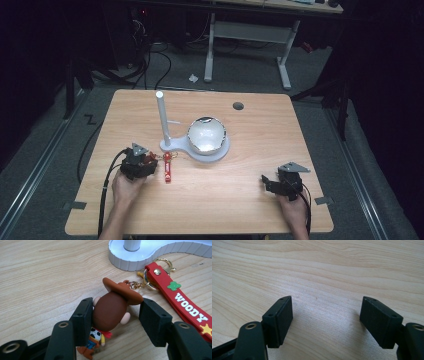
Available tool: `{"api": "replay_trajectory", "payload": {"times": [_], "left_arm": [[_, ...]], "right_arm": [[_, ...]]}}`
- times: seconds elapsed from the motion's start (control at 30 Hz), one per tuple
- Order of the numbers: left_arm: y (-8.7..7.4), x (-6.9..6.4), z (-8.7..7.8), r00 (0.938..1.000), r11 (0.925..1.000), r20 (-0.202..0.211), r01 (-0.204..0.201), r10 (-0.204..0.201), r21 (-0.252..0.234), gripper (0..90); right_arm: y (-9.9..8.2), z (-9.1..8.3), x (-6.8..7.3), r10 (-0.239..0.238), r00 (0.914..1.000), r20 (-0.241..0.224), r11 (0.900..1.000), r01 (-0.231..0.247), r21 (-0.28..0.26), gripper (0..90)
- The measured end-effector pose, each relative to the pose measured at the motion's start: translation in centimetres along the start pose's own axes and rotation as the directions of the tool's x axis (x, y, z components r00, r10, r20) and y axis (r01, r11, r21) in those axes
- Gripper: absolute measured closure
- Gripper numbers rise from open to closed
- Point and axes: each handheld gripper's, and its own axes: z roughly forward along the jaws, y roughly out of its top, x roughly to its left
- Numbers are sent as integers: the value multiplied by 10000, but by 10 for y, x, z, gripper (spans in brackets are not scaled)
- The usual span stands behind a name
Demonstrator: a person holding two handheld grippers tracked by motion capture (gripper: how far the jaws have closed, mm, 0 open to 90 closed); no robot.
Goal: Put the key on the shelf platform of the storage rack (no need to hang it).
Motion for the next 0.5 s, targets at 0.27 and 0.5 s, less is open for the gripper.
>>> {"api": "replay_trajectory", "payload": {"times": [0.27,0.5], "left_arm": [[1,-1,-5,9998,9998,184,39,-35,-180,464],[3,-1,-23,9989,9970,372,318,-292,-709,466]], "right_arm": [[0,0,0,0,10000,2,10000,0,-1,268],[0,0,0,-3,10000,2,10000,3,0,268]]}}
